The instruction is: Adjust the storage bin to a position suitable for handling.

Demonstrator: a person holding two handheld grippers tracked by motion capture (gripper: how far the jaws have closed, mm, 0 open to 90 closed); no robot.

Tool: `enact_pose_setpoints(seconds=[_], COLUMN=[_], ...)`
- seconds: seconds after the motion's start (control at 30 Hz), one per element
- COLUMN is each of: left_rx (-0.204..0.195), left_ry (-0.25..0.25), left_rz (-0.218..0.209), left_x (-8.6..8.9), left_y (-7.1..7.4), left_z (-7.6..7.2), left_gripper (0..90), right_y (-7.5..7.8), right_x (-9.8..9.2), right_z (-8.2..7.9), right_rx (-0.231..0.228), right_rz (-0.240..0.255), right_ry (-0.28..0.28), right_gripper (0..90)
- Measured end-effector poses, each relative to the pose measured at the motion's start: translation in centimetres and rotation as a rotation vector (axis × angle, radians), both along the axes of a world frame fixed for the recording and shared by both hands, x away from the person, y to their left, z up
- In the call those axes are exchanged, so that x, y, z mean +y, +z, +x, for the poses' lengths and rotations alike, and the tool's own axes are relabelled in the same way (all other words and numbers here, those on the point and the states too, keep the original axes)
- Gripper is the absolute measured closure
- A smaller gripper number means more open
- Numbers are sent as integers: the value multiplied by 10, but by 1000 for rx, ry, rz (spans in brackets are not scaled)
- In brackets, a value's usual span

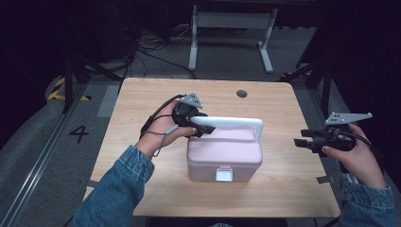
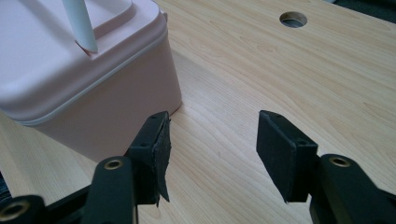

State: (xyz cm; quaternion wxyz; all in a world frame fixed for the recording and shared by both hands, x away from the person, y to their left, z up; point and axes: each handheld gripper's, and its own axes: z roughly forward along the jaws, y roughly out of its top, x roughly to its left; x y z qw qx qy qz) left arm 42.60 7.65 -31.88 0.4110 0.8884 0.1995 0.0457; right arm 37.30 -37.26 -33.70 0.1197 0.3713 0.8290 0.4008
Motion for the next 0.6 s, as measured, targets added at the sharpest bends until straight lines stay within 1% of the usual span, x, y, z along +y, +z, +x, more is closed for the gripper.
enact_pose_setpoints(seconds=[0.1, 0.13, 0.2, 0.23, 0.37, 0.4, 0.43, 0.47, 0.53, 0.6], left_rx=[-3, -7, -10, -16, -48, -54, -56, -58, -66, -70], left_ry=[-11, -22, -26, -26, -29, -29, -27, -29, -28, -28], left_rz=[10, 20, 21, 30, 35, 32, 28, 37, 46, 47], left_x=[-2, -3, -4, -4, -3, -3, -3, -3, -2, -2], left_y=[-1, -1, -2, -1, 1, 1, 2, 3, 3, 4], left_z=[0, 0, -1, -1, -2, -2, -2, -3, -3, -3], left_gripper=[530, 553, 598, 598, 664, 664, 697, 697, 729, 756], right_y=[0, 0, 0, 0, -1, -1, -1, -1, 0, -1], right_x=[0, 1, 1, 1, 1, 1, 1, 1, 1, 1], right_z=[0, 0, 0, 0, 1, 1, 0, 0, 0, 0], right_rx=[0, 0, 0, 0, -1, -1, 1, 1, 0, 1], right_rz=[-1, -2, -3, -3, -11, -11, -8, -8, -8, -9], right_ry=[2, 3, 3, 3, 3, 3, 4, 4, 4, 3], right_gripper=[456, 455, 456, 456, 457, 457, 456, 456, 457, 458])
